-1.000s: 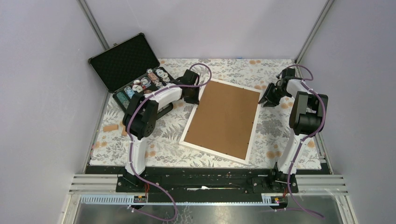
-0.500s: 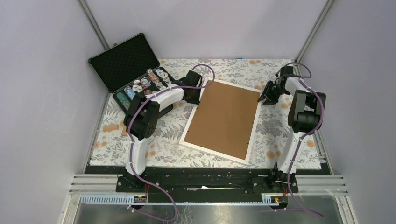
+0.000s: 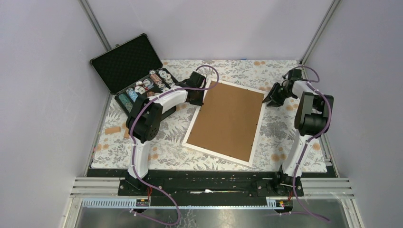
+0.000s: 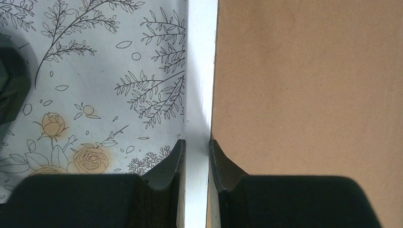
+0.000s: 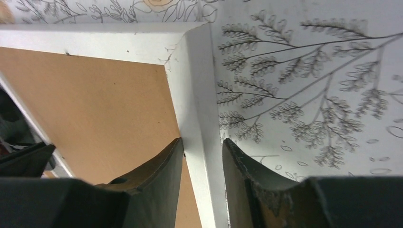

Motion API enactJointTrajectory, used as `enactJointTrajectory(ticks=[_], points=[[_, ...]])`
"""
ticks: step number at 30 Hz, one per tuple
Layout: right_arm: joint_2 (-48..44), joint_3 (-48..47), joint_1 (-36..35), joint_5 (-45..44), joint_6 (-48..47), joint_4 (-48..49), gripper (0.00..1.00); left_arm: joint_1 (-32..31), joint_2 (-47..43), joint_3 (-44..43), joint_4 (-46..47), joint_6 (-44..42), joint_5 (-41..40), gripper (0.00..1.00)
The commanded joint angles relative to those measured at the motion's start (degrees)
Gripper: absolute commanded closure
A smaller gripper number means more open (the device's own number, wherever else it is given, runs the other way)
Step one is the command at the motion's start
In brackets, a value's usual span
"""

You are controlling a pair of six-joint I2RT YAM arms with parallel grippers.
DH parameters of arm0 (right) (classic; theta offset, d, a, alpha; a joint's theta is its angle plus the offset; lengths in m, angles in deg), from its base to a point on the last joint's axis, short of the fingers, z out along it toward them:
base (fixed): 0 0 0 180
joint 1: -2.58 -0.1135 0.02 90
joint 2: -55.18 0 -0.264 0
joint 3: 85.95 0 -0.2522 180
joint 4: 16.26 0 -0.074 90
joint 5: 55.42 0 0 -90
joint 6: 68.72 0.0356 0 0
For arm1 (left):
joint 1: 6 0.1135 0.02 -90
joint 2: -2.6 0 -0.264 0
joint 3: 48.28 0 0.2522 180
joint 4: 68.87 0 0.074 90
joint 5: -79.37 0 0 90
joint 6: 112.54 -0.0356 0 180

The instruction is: Put the photo into the frame

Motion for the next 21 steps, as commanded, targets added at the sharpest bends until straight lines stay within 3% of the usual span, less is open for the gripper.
enactJointTrajectory(ticks=[1, 6, 21], points=[[-5.98, -0.36, 1.62, 0.63, -0.45, -2.71, 0.59, -0.28, 3.22, 1.0, -1.07, -1.48, -4.91, 1.0], [-6.61, 2.9, 1.54, 0.07, -1.41, -1.98, 0.67, -0.28, 3.15, 0.96, -1.04, -1.23, -4.22, 1.0], [-1.04, 1.45, -0.92, -1.03, -2.2, -1.64, 0.66, -0.37, 3.15, 1.0, -1.01, -1.39, -3.55, 1.0]])
